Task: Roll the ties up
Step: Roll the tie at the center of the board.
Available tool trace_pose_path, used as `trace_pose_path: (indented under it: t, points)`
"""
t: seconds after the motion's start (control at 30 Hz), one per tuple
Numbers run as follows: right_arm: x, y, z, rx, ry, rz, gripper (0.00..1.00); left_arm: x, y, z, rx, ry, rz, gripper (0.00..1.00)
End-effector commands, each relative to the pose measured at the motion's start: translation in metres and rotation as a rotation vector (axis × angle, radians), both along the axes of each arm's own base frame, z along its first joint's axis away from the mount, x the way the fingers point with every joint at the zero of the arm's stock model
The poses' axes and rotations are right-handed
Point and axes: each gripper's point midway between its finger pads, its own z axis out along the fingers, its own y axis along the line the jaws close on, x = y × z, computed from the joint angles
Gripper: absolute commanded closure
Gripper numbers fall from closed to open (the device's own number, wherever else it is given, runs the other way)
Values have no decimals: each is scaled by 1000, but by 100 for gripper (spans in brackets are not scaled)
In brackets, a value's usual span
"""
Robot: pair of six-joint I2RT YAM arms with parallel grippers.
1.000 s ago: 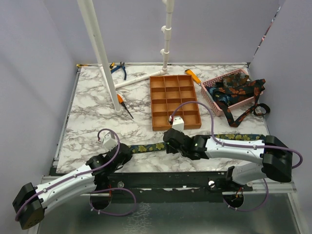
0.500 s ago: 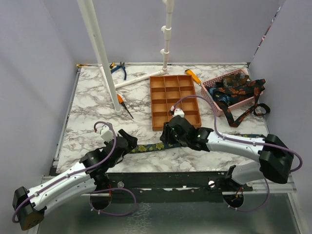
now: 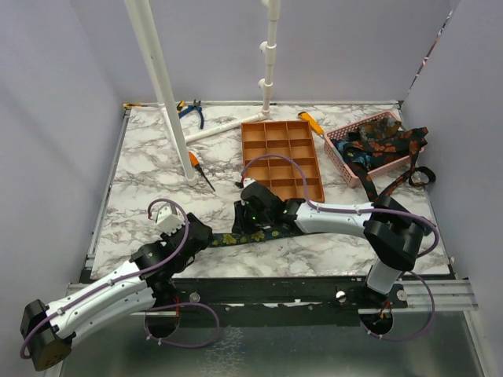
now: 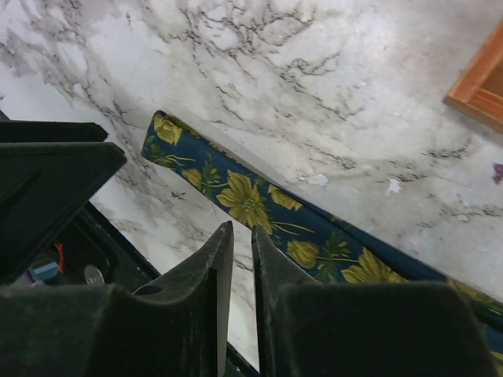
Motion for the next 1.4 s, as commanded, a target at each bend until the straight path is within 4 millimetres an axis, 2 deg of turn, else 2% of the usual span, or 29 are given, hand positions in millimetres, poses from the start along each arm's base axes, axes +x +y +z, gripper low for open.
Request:
trace_pose_path:
  t: [0.0,0.2,0.43,0.7,0.8,0.93,1.03,1.13,1.2,1.27,1.37]
  points:
    - [-11,2,-16,-56,39,54,83,-4,7,-13,11,9,12,33]
    - [-16,-17,-50,-158,84,8,89,-10,-1,-32,20,56,-51,34]
    - [-10,-32,-72,-250,93,-63,91,-9,-3,-37,63,65,-84,34]
    - [-17,-49,-88,-292,114,-88,94,-7,-2,-41,95,67,-80,39]
    - [-19,-53,-88,-295,116,-90,94,-5,1,-42,112,68,-65,47]
    - [-20,-55,-88,-292,114,-93,95,-5,4,-45,121,72,-45,65]
    - [-20,-56,-88,-292,113,-91,96,-5,6,-47,125,74,-35,66]
    - [-21,-56,-88,-294,113,-90,97,-5,7,-47,125,71,-28,62]
    - [-21,-58,-89,-300,113,-90,97,-4,8,-47,128,73,-25,64]
    - [-22,-60,-89,-303,113,-90,98,-4,8,-48,136,75,-23,70]
    - [-22,-61,-88,-301,112,-93,98,-4,8,-48,150,85,-28,86]
